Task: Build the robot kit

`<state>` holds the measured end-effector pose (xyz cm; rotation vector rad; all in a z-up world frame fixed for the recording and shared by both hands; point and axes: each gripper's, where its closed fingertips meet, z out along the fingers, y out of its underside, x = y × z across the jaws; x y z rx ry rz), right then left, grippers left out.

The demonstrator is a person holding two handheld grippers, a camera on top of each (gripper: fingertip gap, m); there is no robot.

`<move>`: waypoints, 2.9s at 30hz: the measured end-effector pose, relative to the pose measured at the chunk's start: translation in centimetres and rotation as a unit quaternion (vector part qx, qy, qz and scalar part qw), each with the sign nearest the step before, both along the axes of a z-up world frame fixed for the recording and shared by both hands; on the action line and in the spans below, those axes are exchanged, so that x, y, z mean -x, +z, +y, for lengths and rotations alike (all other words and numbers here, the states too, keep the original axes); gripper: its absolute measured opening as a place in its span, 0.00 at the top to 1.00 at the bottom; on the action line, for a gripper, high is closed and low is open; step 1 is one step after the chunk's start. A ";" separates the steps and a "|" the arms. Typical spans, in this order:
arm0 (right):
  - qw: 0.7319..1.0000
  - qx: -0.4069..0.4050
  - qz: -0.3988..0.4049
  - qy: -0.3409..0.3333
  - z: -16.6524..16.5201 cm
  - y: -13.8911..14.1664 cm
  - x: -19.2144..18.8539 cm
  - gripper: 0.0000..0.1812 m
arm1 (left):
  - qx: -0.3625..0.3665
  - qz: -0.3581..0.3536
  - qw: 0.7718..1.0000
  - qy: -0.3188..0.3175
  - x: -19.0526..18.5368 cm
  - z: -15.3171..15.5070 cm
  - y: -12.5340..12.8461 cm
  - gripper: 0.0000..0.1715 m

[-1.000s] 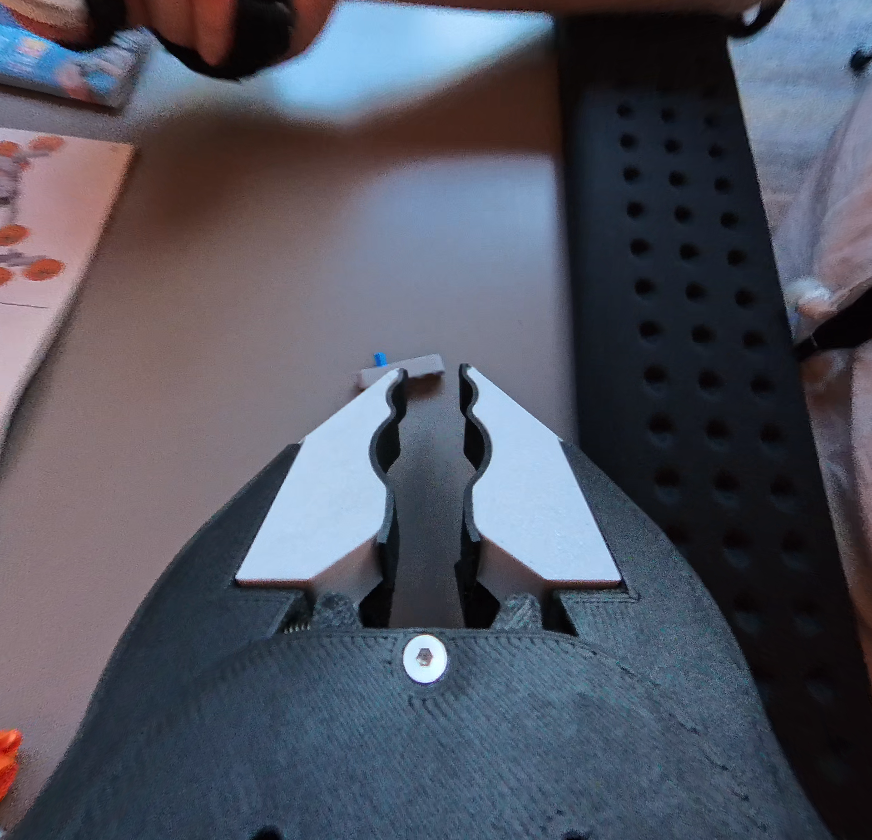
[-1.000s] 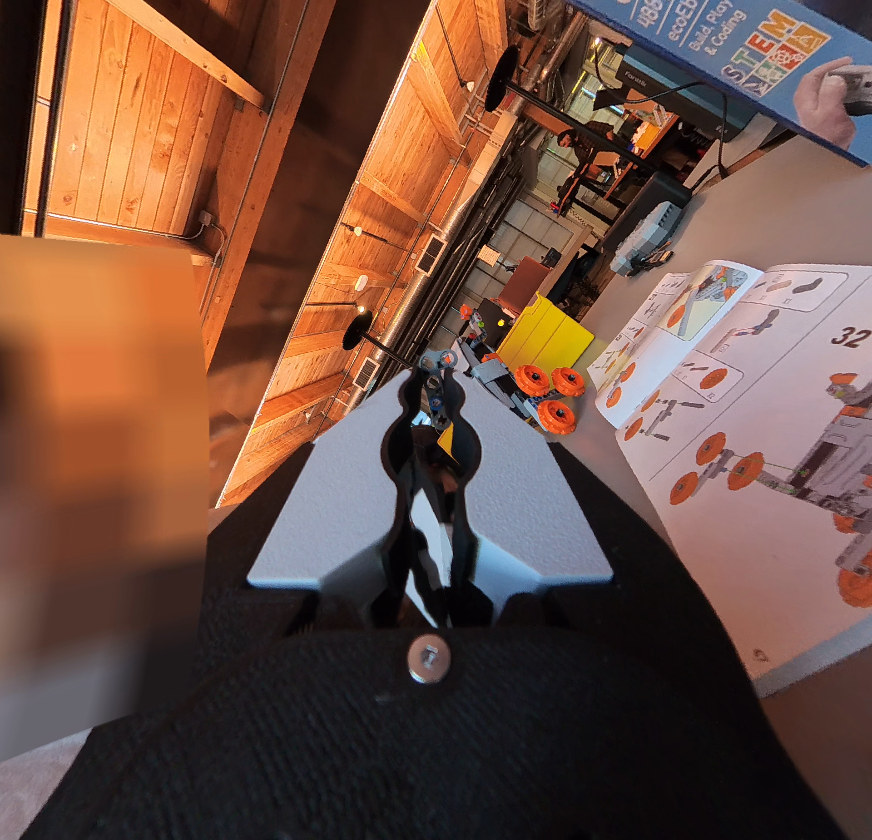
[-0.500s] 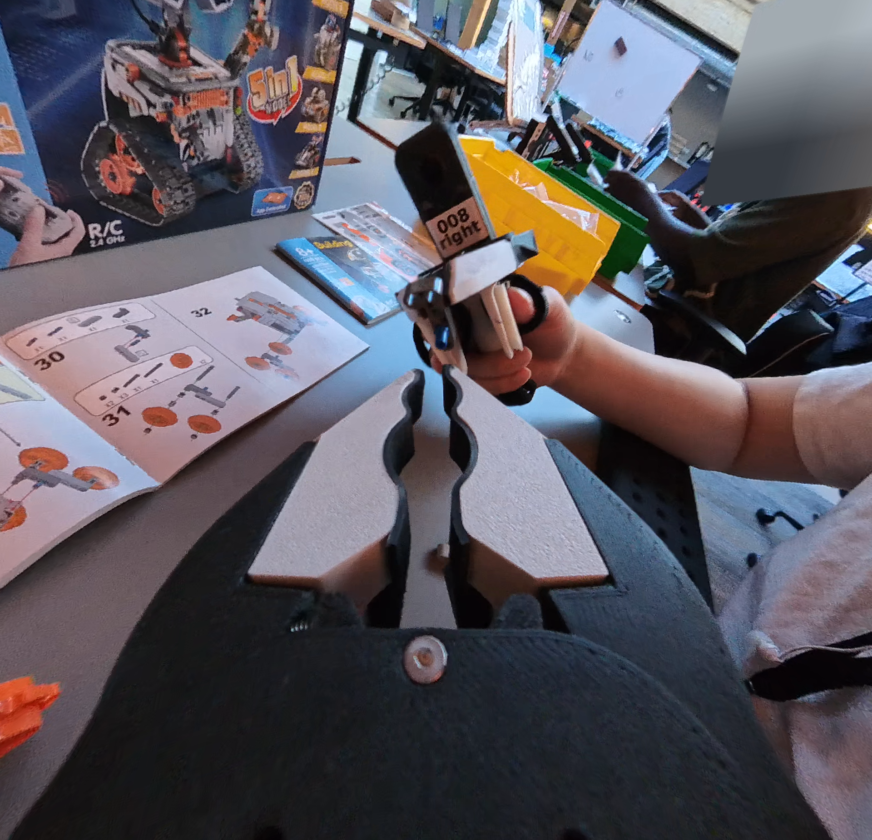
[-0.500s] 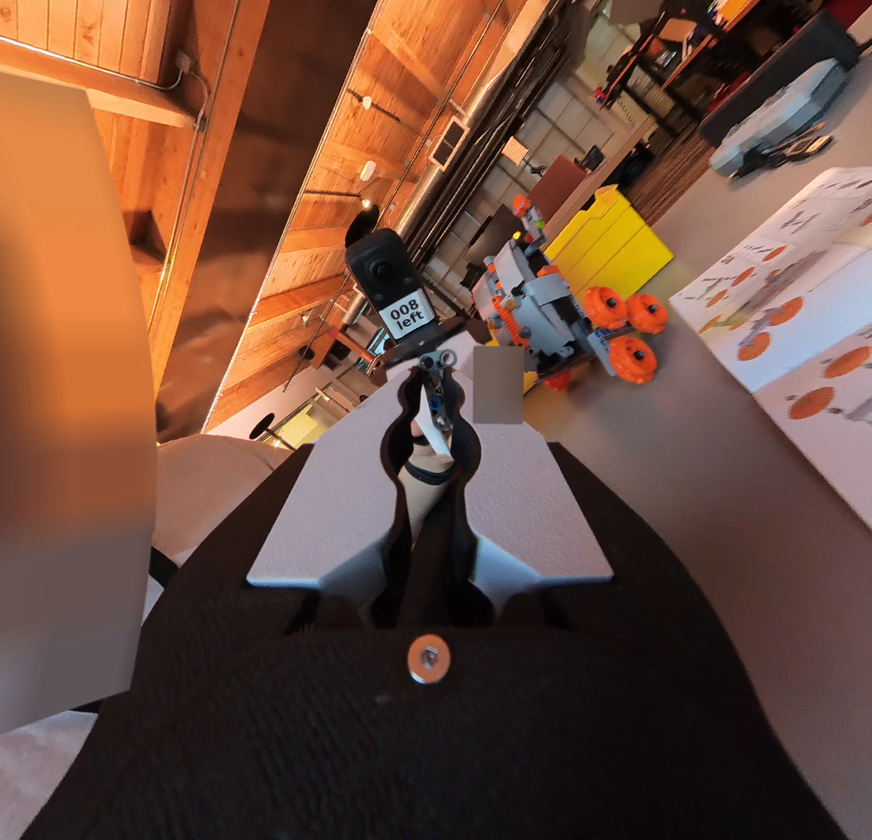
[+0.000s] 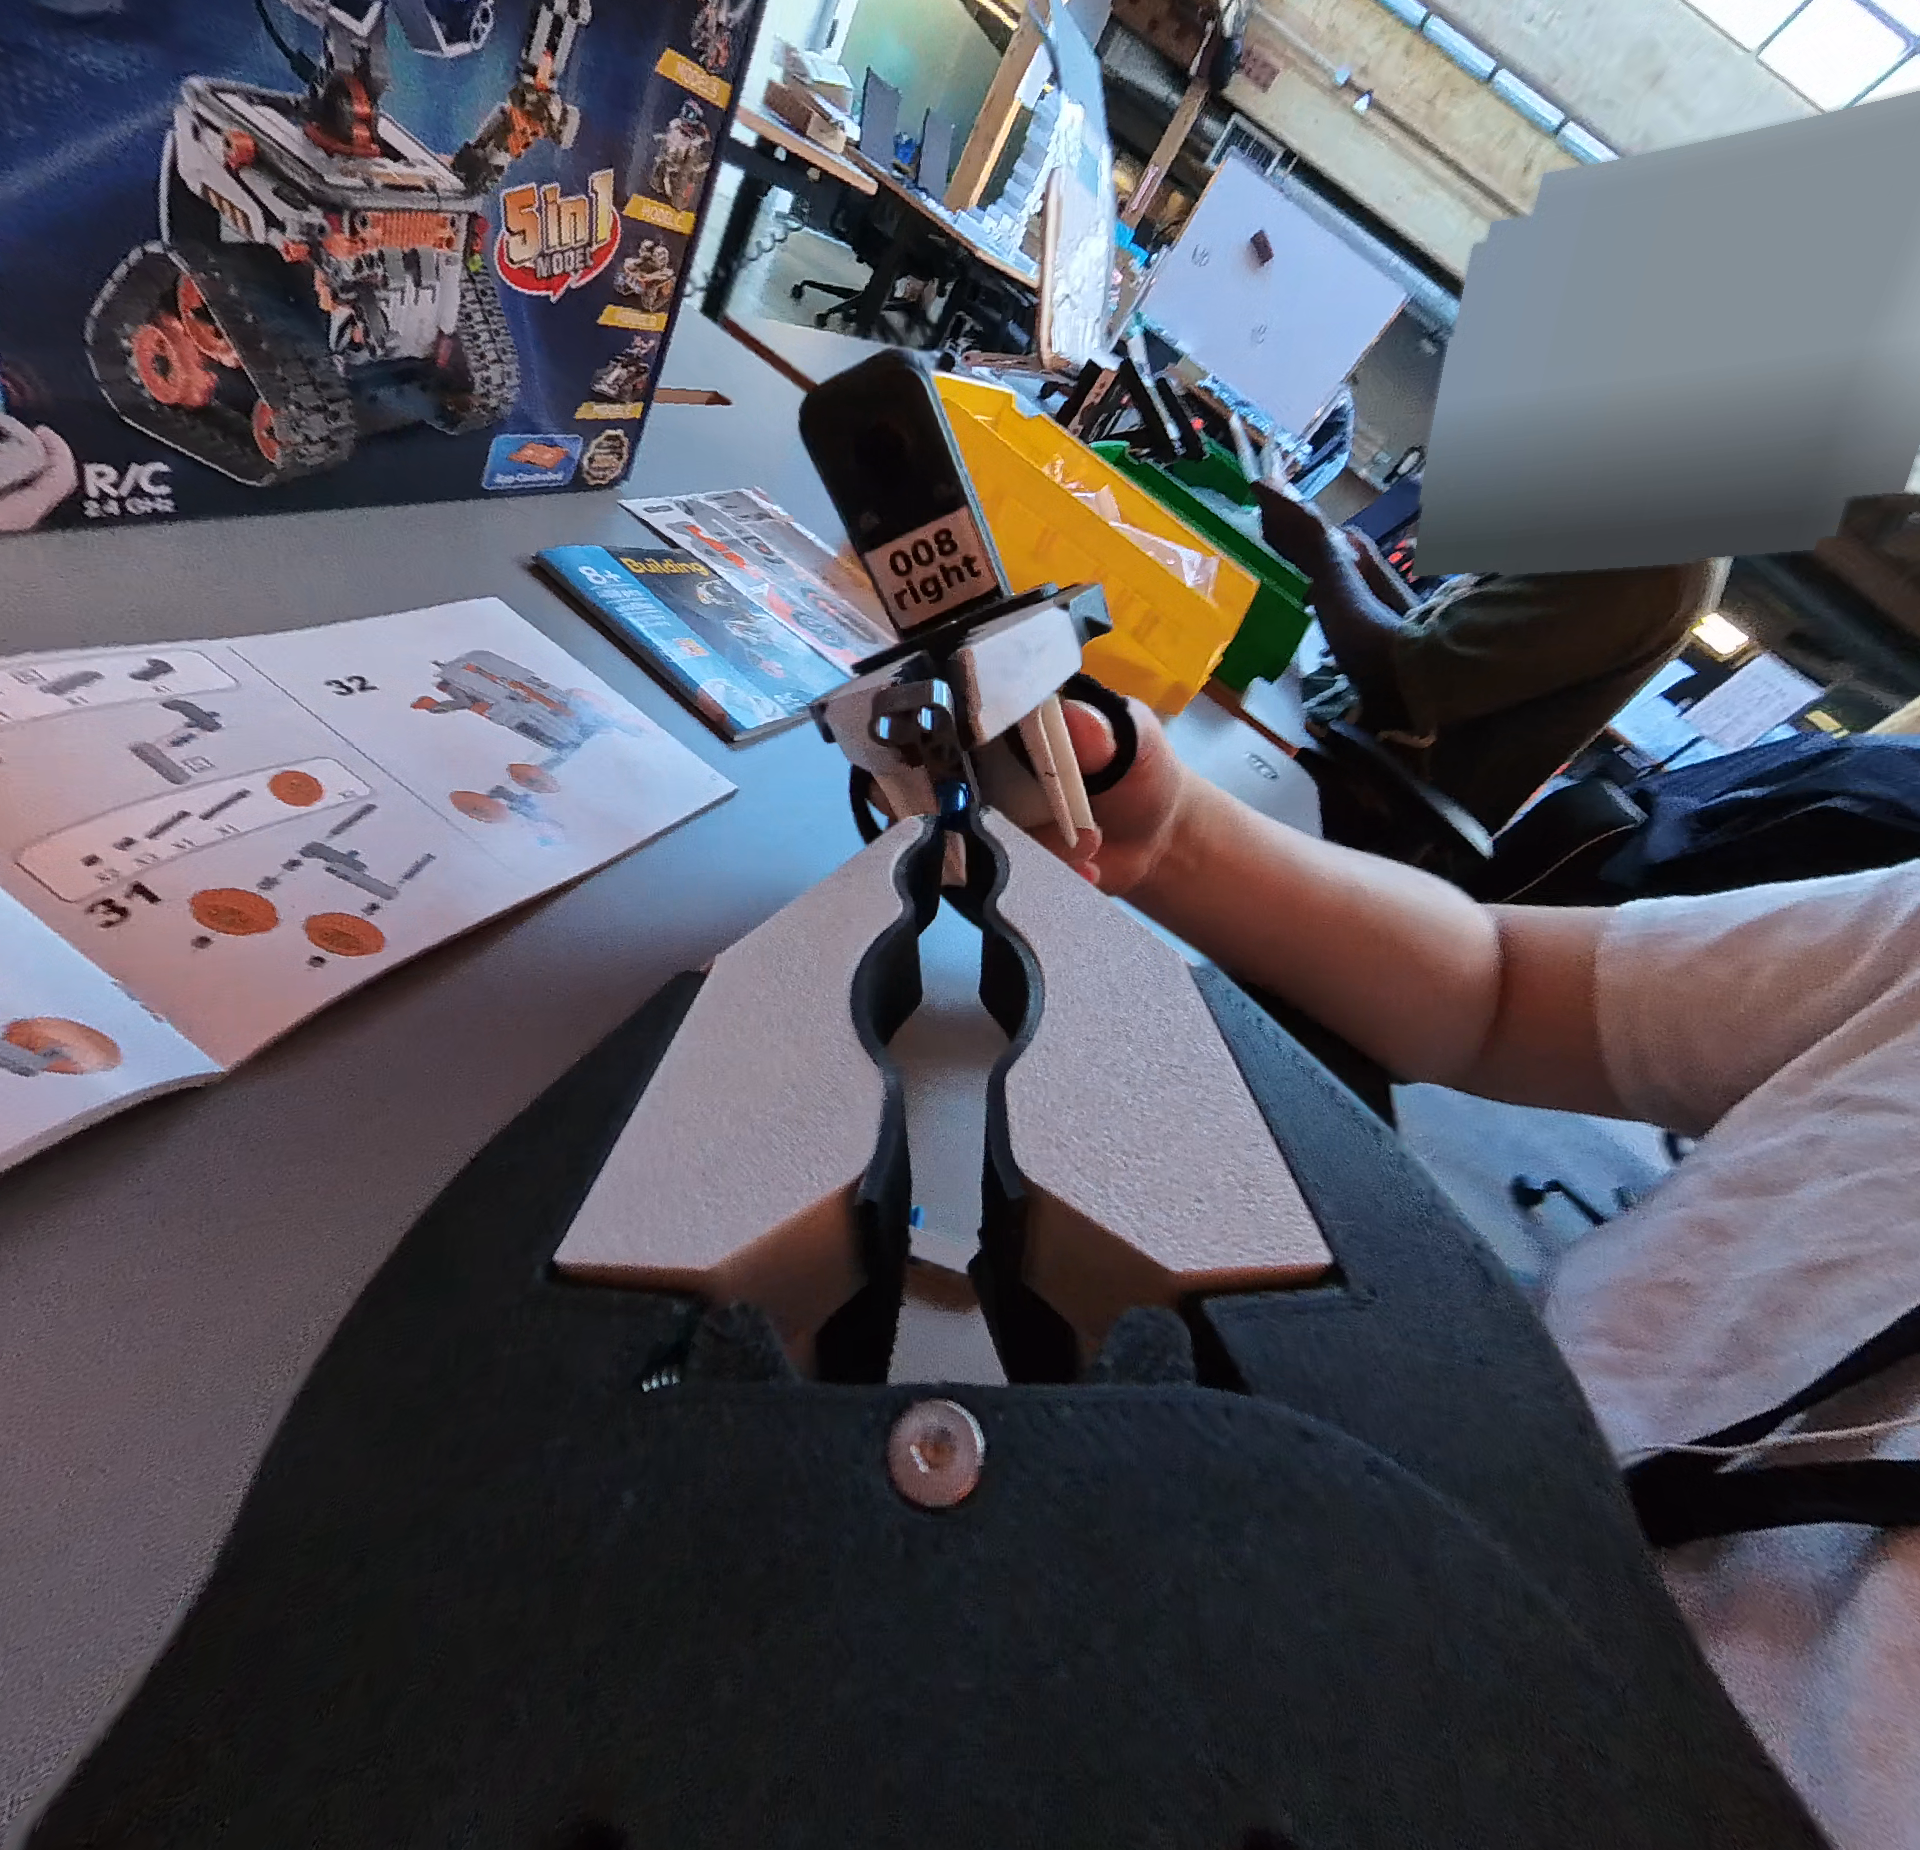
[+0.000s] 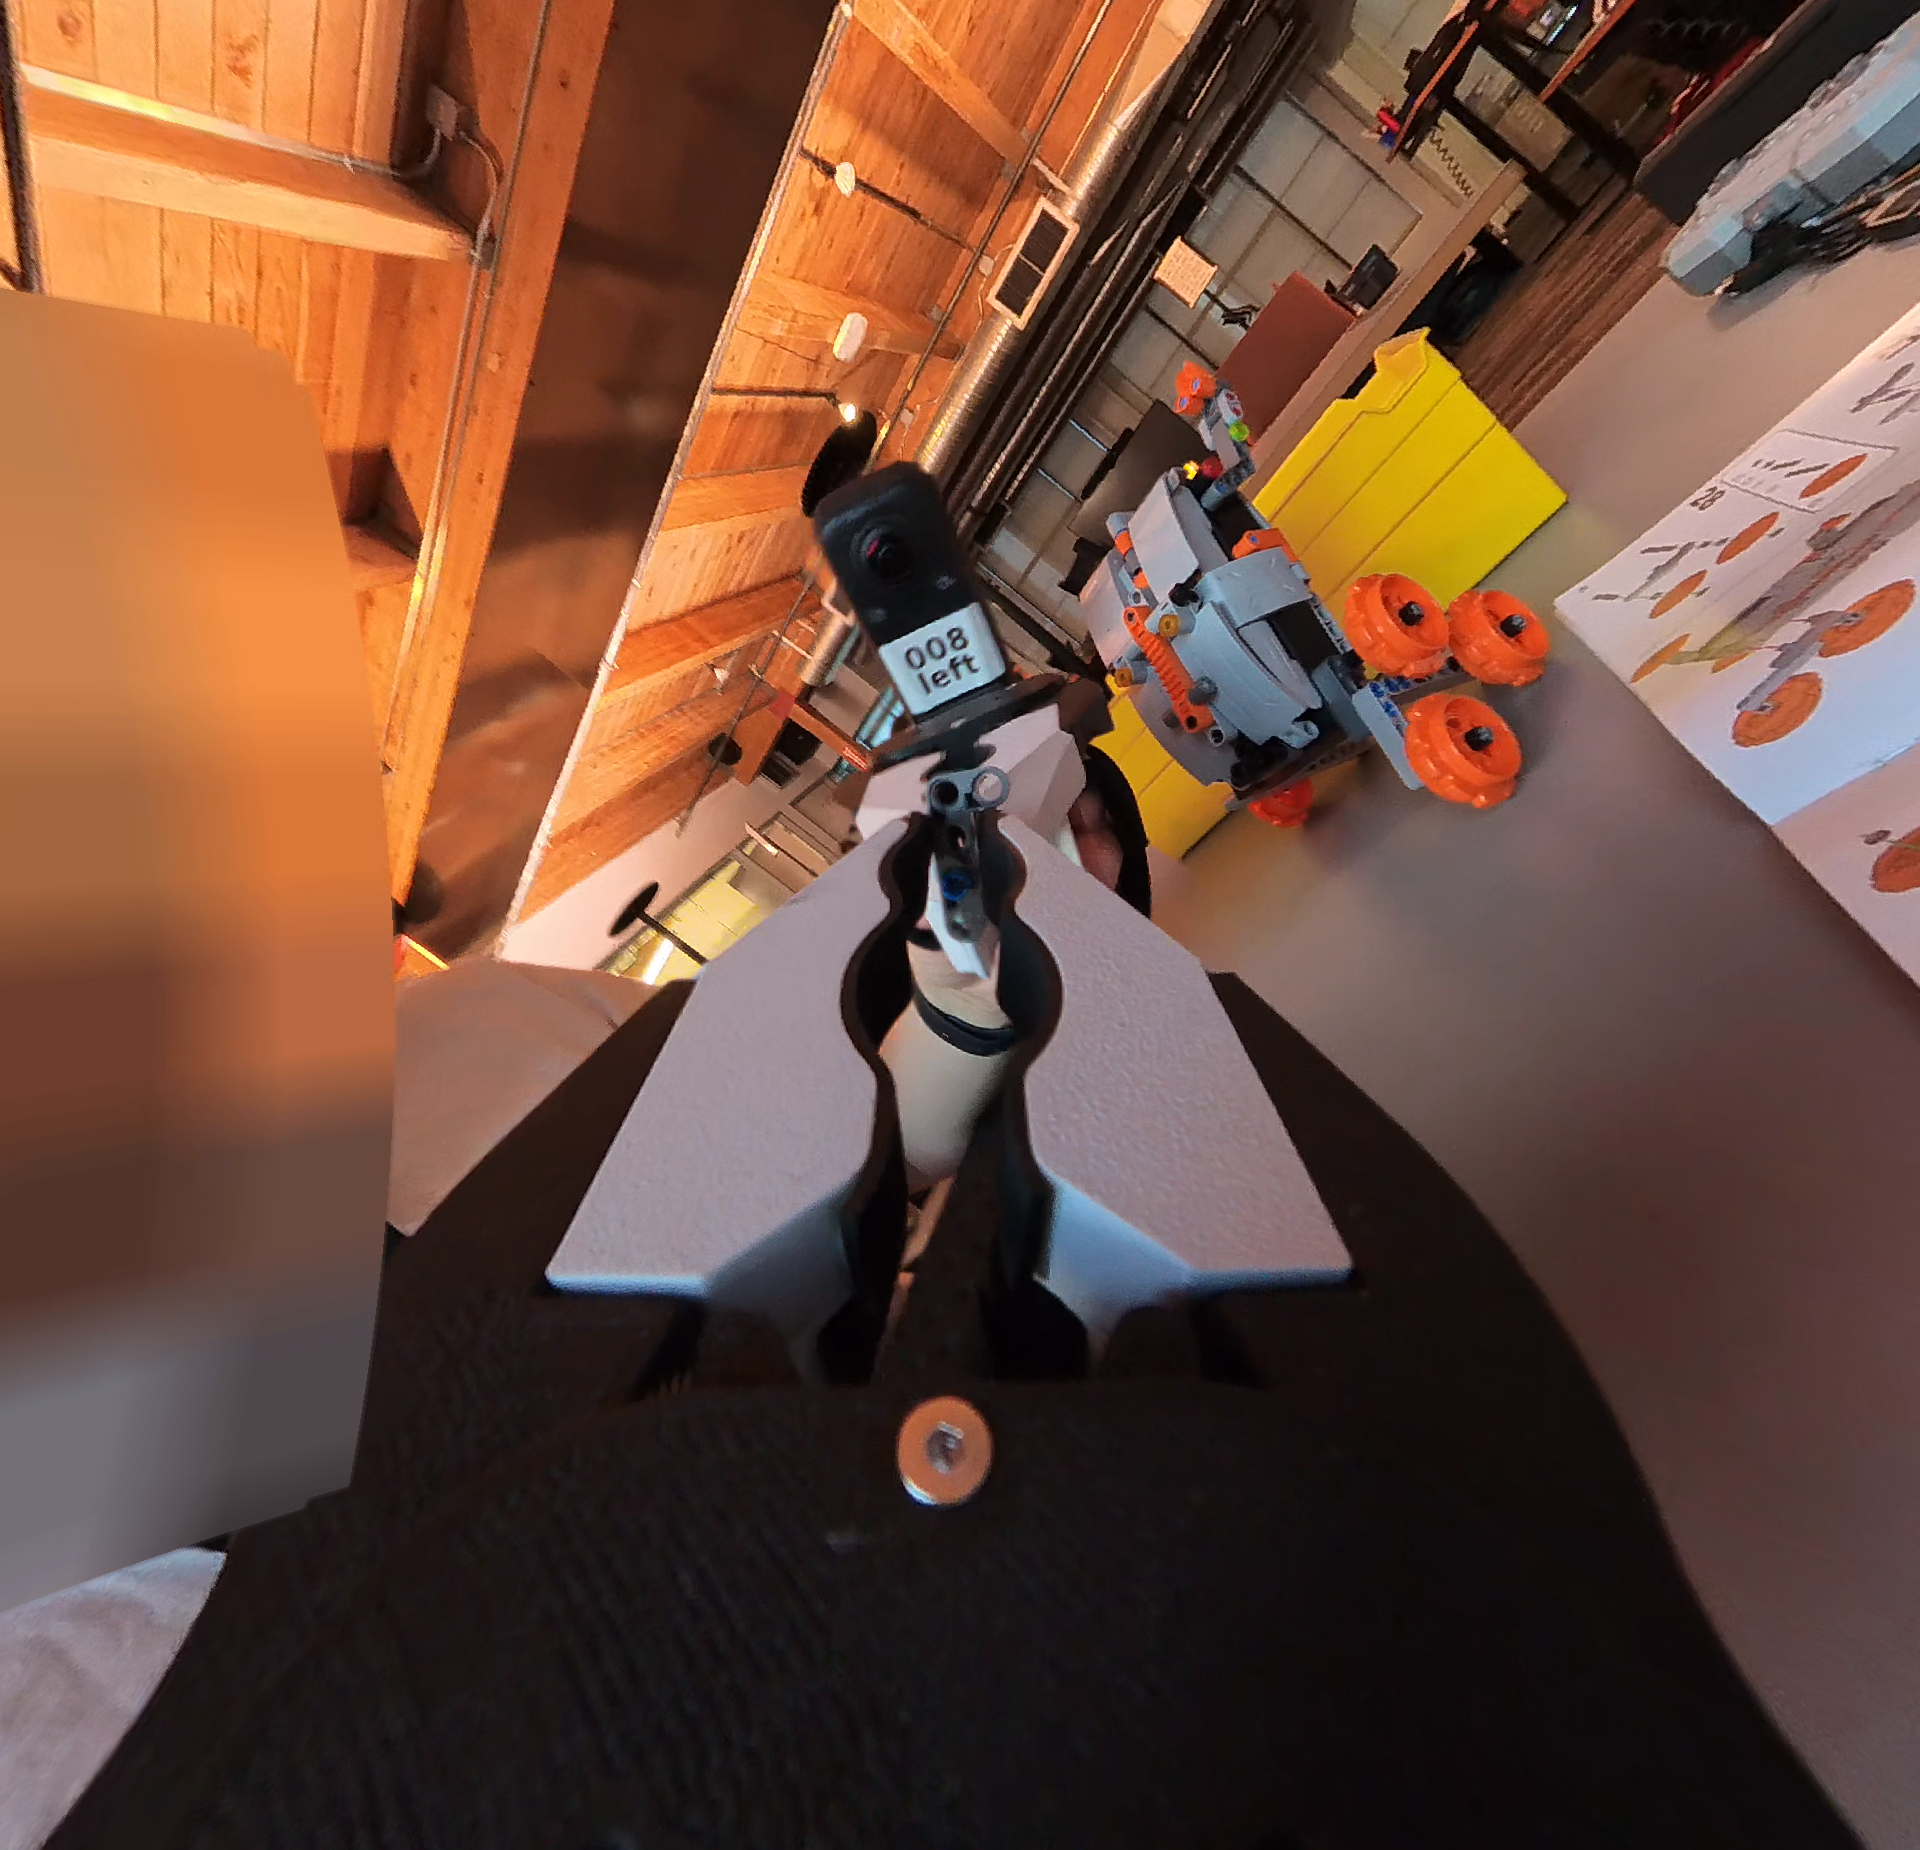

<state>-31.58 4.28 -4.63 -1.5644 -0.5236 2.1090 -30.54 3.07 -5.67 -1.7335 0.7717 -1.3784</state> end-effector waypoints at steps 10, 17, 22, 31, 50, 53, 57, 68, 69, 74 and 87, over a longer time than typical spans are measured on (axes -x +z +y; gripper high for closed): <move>0.998 -0.049 -0.037 0.021 -0.9 -0.6 -0.1 0.91 | 0.006 -0.005 1.000 -0.004 0.5 -0.5 -0.2 0.99; 0.994 -0.067 -0.076 0.048 -1.8 -1.7 0.0 0.96 | 0.003 0.010 1.000 -0.017 0.2 -1.0 -0.9 0.99; 0.991 -0.082 -0.096 0.036 -1.5 -2.0 -0.5 0.96 | -0.047 0.101 0.993 -0.043 0.5 -2.8 -3.3 0.64; 0.995 -0.050 -0.080 0.016 0.2 -2.2 -1.6 0.96 | -0.158 0.386 0.908 -0.046 0.1 -6.4 -12.7 0.67; 0.993 -0.058 -0.105 0.021 -0.2 -2.7 -1.5 0.96 | -0.198 0.329 0.917 -0.107 0.1 -6.5 -12.7 0.77; 0.993 -0.056 -0.106 0.021 -0.3 -2.6 -1.5 0.96 | -0.216 0.333 0.911 -0.113 -0.2 -6.8 -12.6 0.77; 0.993 -0.047 -0.111 0.019 -0.2 -2.8 -1.3 0.96 | -0.306 0.381 0.870 -0.061 0.1 -5.1 -11.8 0.77; 0.989 -0.107 -0.092 -0.046 0.3 -0.8 -1.8 0.96 | -0.429 0.280 0.852 0.108 0.4 0.2 -3.0 0.77; 0.989 -0.102 -0.089 -0.059 0.7 -0.7 -1.8 0.96 | -0.440 0.272 0.848 0.116 0.4 0.1 -2.7 0.77; 0.991 -0.087 -0.090 -0.054 0.2 -0.8 -0.5 0.96 | -0.471 0.278 0.827 0.130 0.6 -0.1 -2.3 0.77; 0.988 -0.085 -0.128 -0.032 -0.6 -2.1 0.5 0.96 | -0.477 0.274 0.826 0.120 0.6 -0.5 -2.3 0.77</move>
